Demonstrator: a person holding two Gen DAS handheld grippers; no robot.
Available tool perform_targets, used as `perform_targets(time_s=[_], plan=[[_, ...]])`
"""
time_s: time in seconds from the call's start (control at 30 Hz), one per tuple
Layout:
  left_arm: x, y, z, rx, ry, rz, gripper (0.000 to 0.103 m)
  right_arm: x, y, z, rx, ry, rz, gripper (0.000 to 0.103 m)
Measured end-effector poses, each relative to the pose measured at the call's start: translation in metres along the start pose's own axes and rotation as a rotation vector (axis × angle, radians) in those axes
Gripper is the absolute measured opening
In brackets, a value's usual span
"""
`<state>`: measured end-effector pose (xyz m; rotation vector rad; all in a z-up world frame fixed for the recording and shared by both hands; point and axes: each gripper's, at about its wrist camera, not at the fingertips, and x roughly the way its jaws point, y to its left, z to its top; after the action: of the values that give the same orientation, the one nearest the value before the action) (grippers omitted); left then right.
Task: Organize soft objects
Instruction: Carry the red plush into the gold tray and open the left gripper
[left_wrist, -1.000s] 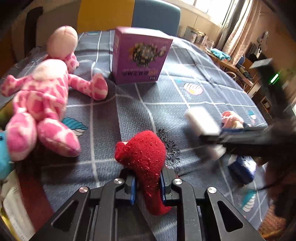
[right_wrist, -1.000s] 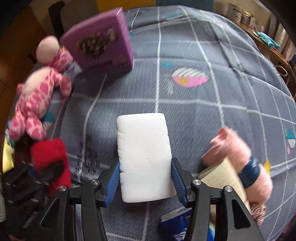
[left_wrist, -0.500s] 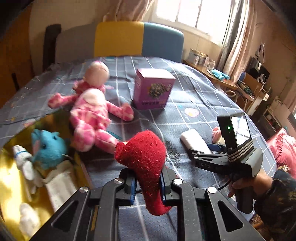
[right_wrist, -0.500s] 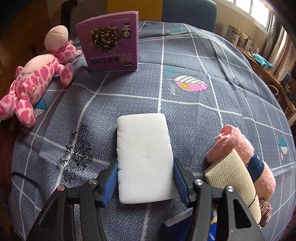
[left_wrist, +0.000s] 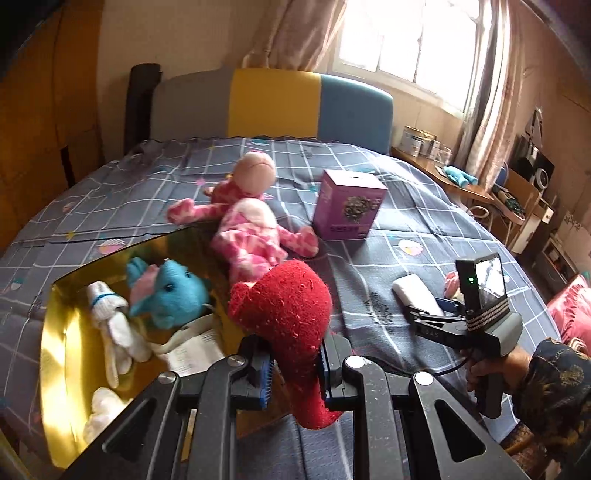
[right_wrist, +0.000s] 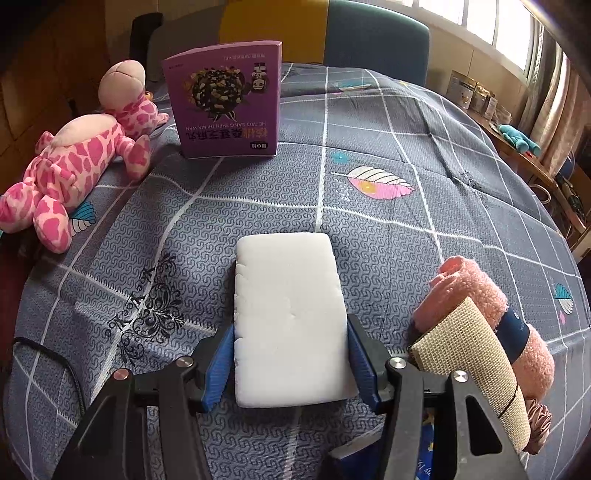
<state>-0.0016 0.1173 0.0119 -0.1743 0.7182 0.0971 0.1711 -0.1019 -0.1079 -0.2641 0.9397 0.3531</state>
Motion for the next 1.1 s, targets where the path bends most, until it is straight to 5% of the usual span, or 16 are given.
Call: perform_targets(time_s=[0.73, 1.1], plan=[[-0.012, 0.089, -0.021, -0.173, 0.011, 0.12, 0.02, -0.001, -0.001, -0.001, -0.003, -0.021, -0.007, 0.057], [-0.01, 0.186, -0.027, -0.364, 0.073, 0.187, 0.02, 0.0, -0.001, -0.001, -0.006, -0.019, -0.011, 0.057]])
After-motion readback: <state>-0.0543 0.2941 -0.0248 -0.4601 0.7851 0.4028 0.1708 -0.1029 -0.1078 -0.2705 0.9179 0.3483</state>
